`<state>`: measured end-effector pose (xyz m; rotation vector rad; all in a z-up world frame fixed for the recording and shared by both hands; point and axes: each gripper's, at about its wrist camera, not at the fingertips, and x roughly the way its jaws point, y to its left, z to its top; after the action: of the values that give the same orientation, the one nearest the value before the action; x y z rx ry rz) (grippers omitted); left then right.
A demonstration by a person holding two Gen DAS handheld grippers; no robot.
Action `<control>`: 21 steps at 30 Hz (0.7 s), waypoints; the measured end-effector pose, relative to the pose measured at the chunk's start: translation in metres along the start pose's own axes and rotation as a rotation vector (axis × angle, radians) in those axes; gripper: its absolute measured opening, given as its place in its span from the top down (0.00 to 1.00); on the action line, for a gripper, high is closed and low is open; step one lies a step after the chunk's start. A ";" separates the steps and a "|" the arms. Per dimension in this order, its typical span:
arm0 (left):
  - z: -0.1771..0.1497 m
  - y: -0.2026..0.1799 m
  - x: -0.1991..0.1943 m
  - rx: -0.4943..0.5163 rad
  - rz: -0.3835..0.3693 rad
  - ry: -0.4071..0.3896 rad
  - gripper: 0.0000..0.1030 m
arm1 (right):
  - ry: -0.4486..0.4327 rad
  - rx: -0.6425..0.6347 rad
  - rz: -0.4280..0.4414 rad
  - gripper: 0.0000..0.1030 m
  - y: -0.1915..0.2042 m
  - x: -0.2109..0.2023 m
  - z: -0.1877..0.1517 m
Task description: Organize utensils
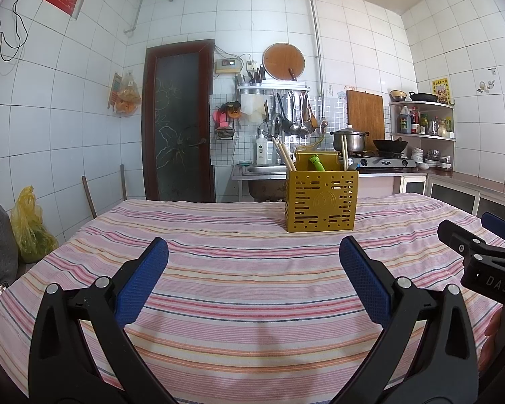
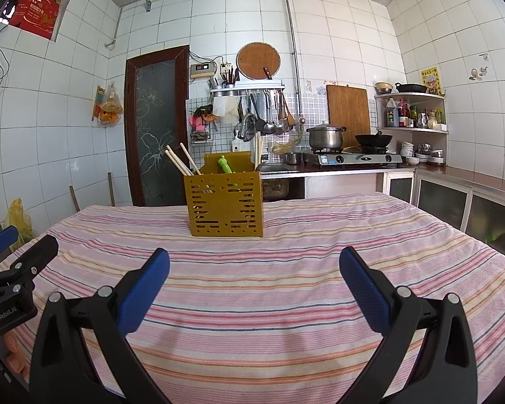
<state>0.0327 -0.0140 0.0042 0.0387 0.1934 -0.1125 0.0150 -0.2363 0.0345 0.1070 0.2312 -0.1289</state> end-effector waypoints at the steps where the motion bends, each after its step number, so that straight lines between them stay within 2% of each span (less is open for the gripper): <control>1: 0.000 0.000 0.000 0.000 0.000 0.000 0.05 | 0.000 0.000 -0.001 0.04 0.000 0.000 0.000; 21: -0.001 0.000 0.000 0.000 0.000 -0.002 0.05 | -0.002 -0.001 -0.001 0.04 -0.001 0.000 -0.001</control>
<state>0.0320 -0.0143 0.0029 0.0385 0.1916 -0.1123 0.0146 -0.2374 0.0337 0.1062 0.2296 -0.1296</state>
